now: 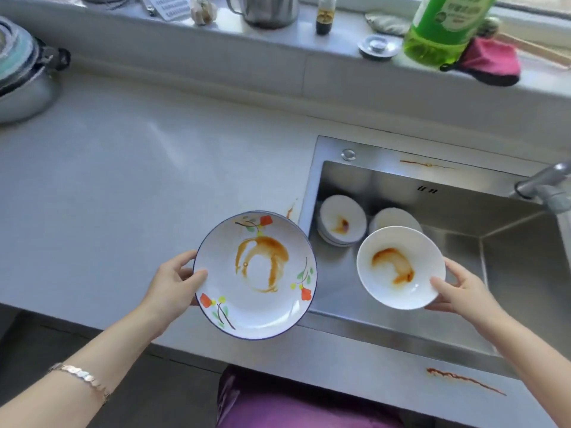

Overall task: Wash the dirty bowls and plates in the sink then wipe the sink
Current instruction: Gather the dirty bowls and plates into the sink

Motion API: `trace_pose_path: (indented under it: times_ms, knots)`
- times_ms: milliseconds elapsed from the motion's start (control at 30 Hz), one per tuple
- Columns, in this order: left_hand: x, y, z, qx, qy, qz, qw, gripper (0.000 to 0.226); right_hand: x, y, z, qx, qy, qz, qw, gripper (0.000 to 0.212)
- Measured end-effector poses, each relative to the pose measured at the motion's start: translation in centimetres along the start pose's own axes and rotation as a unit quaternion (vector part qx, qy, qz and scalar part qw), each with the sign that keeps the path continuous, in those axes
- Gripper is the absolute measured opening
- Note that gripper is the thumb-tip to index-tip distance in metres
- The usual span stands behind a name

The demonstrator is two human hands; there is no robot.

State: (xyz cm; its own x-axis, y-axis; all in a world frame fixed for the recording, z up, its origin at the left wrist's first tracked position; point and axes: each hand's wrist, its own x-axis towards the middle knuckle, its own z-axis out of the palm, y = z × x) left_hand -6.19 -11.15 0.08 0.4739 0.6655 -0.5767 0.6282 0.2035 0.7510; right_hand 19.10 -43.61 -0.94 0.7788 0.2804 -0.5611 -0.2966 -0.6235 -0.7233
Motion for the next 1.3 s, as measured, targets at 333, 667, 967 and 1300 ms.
trace_pose_path:
  times_ms: [333,667,967,1300]
  knots:
    - [-0.5,3.3,16.0,-0.048,0.059,-0.001,0.997,0.033,11.7,11.0,-2.6,-0.045,-0.087,0.119,0.988,0.052]
    - [1.3,3.6,22.6,-0.017,0.105,-0.003,0.994,0.032,17.1,15.0,1.0,-0.051,-0.168,0.163,0.971,0.052]
    - [0.3,3.7,24.1,-0.008,0.089,-0.034,0.995,0.04,14.2,13.1,-2.6,-0.053,-0.107,0.108,0.987,0.046]
    - [0.4,5.4,37.6,-0.007,-0.104,-0.042,0.994,0.035,9.5,12.6,-14.5,0.233,-0.153,0.132,0.951,0.053]
